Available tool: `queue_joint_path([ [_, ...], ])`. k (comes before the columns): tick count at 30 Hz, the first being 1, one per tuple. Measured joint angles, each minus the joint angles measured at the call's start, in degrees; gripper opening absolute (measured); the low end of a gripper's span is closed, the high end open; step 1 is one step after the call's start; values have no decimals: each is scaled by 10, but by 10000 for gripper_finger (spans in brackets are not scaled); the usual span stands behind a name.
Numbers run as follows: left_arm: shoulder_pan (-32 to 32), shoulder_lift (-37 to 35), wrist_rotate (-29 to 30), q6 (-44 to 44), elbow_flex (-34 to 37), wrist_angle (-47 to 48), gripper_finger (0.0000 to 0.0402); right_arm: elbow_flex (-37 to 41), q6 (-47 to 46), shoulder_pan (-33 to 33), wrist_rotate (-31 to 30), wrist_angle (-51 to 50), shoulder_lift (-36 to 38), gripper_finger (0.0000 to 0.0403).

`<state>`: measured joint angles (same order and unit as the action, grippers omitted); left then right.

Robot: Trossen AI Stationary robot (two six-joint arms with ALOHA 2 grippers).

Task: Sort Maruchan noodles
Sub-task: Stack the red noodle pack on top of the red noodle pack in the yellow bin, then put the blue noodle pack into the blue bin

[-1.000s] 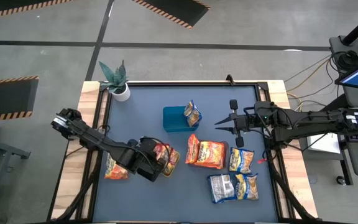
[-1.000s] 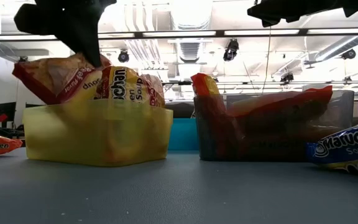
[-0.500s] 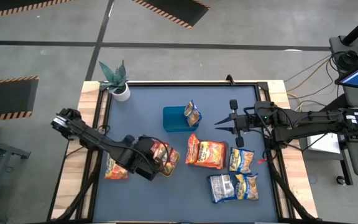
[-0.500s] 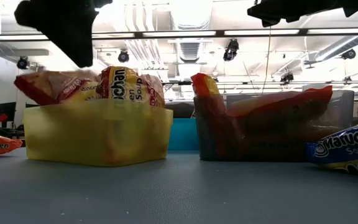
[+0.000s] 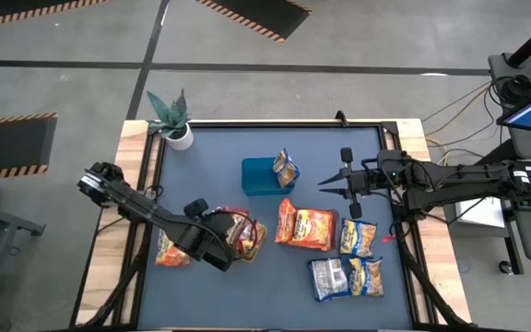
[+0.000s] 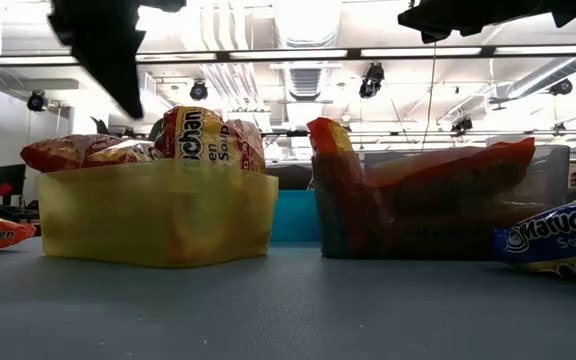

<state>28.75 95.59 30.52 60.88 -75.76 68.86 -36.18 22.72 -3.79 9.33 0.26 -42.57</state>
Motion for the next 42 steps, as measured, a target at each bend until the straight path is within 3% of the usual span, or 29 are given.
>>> queue_joint_path([
  [5,-1,3,46,40,52,-58,38,0,0,0,0,0,0,59],
  [15,-4,5,85,78,142,-241,37,0,0,0,-4,0,0,59],
  [20,-5,4,80,78,135,-225,37,0,0,0,-4,0,0,59],
  [28,-8,2,98,68,79,-89,37,0,0,0,-4,0,0,59],
  [33,-10,3,151,105,122,-127,37,0,0,0,-4,0,0,59],
  [42,-10,18,138,162,184,-180,37,0,2,0,-4,0,0,59],
])
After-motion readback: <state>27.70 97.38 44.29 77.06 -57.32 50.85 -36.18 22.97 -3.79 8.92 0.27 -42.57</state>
